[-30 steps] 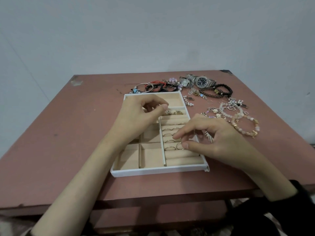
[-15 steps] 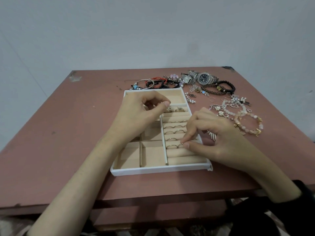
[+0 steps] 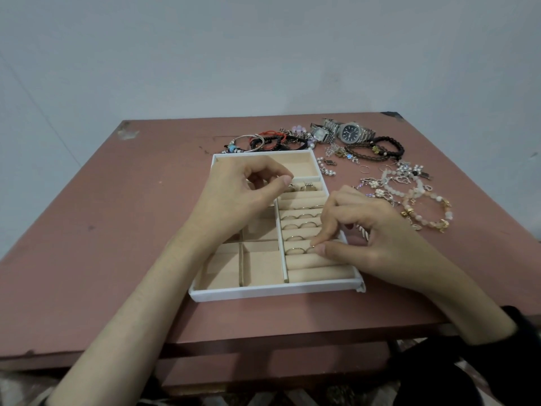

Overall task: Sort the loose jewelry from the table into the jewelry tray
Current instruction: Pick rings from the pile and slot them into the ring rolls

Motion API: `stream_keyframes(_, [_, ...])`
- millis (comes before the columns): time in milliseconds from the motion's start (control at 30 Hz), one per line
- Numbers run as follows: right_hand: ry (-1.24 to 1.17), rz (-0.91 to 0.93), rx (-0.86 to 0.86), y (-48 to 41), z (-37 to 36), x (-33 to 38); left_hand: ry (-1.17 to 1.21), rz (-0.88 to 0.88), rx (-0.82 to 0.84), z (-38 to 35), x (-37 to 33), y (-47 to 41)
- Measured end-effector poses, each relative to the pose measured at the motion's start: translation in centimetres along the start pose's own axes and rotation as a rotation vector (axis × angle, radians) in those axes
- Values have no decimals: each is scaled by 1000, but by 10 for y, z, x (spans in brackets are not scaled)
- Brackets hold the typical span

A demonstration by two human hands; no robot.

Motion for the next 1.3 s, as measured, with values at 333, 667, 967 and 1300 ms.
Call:
stream_keyframes(333, [51, -8, -18, 2, 2, 5, -5, -6, 5, 1, -1, 1])
stream_keyframes(667, [-118, -162, -189, -4, 18, 4, -30, -44, 65, 1, 2, -2])
stream_keyframes(967, [105, -440, -418, -45, 108, -42, -153, -160, 339, -23, -17, -60])
stream_keyframes(1300, [312, -556, -475, -56, 104, -84, -318, -201, 597, -100, -6, -124])
Point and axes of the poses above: each hand's wrist, its own y-axis away from the middle knuckle, its own z-axis out of the back of the hand, x = y × z, the point moved 1 cm from there along -y, towards the middle knuckle, and after that the axes turned 15 degrees about -z, right-handed, at the moved point
